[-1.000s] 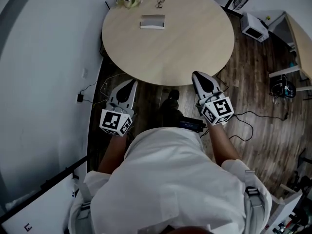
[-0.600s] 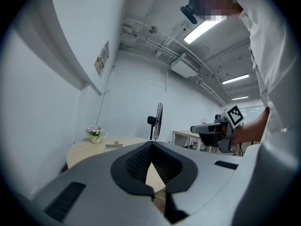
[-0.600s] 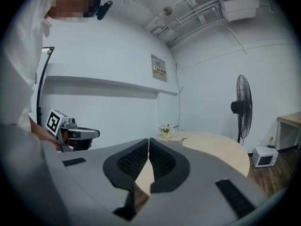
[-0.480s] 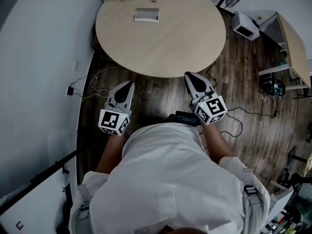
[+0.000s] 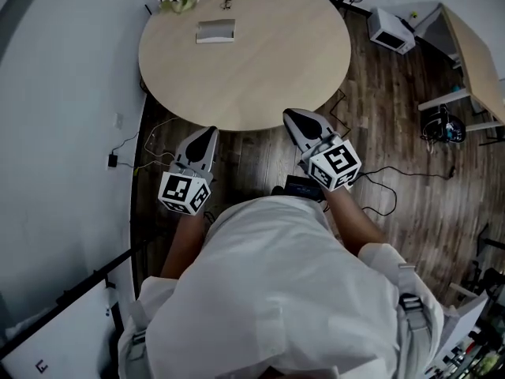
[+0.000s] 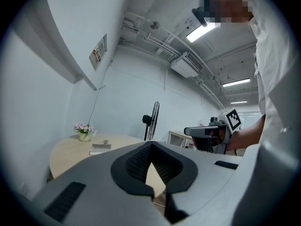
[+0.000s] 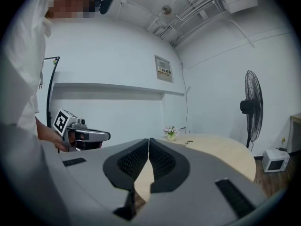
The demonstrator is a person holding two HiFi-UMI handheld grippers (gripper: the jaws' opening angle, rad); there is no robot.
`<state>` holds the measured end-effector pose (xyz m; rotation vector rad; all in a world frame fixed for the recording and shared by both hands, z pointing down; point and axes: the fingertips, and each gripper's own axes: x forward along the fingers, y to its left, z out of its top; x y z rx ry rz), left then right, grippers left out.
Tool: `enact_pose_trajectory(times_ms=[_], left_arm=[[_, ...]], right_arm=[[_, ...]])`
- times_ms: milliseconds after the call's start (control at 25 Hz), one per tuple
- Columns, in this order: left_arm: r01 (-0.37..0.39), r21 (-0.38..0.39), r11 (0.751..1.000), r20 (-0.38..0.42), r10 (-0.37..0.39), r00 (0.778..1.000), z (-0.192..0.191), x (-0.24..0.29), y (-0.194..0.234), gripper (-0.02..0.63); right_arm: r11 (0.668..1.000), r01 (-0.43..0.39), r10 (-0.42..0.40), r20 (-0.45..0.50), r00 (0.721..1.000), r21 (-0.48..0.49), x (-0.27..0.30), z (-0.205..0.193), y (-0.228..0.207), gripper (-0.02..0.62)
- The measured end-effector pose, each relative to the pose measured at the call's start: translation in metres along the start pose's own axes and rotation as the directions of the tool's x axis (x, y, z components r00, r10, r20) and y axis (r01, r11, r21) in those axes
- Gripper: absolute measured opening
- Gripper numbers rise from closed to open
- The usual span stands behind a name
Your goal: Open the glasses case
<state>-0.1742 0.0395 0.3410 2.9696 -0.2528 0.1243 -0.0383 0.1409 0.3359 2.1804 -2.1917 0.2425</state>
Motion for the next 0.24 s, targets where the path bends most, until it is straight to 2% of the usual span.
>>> enact_pose_trajectory(times_ms=[240], left_arm=[[0.074, 0.032, 0.997, -0.038, -0.073, 0.997, 0.002, 0.034, -0.033, 0.011]], right_arm=[[1.0, 0.004, -0.004, 0.016, 1.0, 0.017, -0.017, 0.0, -0.023, 0.026]])
